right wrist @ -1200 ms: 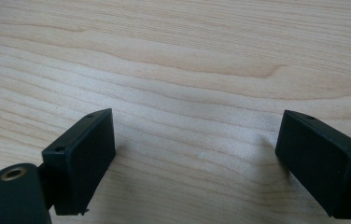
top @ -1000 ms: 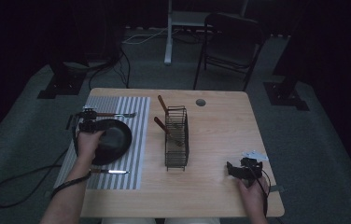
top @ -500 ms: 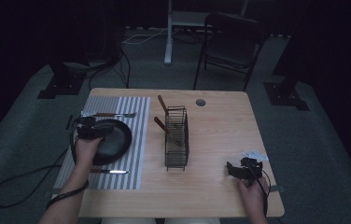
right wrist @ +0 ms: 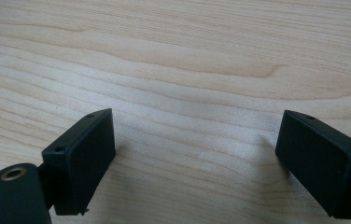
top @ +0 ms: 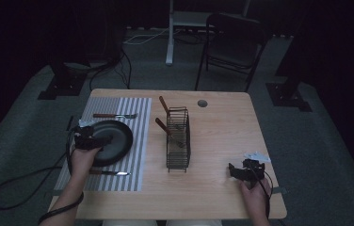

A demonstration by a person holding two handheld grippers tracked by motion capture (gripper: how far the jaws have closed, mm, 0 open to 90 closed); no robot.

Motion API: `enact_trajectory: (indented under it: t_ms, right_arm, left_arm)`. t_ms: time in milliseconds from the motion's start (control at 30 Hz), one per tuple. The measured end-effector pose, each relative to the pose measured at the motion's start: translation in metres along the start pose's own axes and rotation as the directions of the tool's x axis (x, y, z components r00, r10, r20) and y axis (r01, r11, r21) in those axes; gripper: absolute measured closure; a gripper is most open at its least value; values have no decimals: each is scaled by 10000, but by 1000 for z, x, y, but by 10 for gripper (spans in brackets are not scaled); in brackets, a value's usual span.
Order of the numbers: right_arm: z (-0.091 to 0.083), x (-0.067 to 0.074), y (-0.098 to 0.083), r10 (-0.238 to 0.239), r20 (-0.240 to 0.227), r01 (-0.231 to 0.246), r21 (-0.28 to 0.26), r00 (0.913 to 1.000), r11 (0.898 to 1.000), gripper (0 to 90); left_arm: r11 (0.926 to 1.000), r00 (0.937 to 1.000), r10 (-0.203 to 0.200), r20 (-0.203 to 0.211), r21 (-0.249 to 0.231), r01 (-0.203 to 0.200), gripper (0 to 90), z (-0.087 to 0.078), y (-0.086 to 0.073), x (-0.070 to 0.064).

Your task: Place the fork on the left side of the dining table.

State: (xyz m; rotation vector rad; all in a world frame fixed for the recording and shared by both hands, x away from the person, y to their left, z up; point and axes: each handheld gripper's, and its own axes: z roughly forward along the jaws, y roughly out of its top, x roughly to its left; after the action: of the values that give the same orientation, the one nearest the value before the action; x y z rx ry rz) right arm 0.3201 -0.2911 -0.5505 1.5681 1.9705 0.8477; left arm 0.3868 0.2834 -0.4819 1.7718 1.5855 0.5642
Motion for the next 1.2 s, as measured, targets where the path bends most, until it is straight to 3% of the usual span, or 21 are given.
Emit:
enact_trajectory:
  t_ms: [467, 633, 867, 967, 1033, 1200]
  right_arm:
    - [0, 0, 0, -2, 1, 2, -2, 10000, 10000, 116]
    - [0, 0, 0, -3, 0, 3, 3, 10000, 10000, 116]
    - [0, 0, 0, -1, 0, 1, -4, 10000, 10000, 116]
    - [0, 0, 0, -2, -1, 2, -1, 10000, 10000, 115]
    - [0, 0, 0, 4, -1, -4, 3, 10000, 10000, 116]
    - [0, 0, 0, 18, -3, -18, -3, 10000, 10000, 116]
  left_arm:
    - [9992, 9992, 346, 183, -187, -343, 100, -20, -19, -7]
    - [9995, 9989, 256, 404, -215, -248, 100, -26, -30, -7]
    - [9979, 9980, 583, 234, -313, -575, 100, -33, -48, -10]
    - [9977, 9983, 542, 207, -426, -533, 101, -37, -53, -10]
    - [9968, 9984, 558, -18, -566, -558, 101, -39, -56, -9]
    - [9972, 9986, 525, 19, -537, -523, 100, -42, -66, -9]
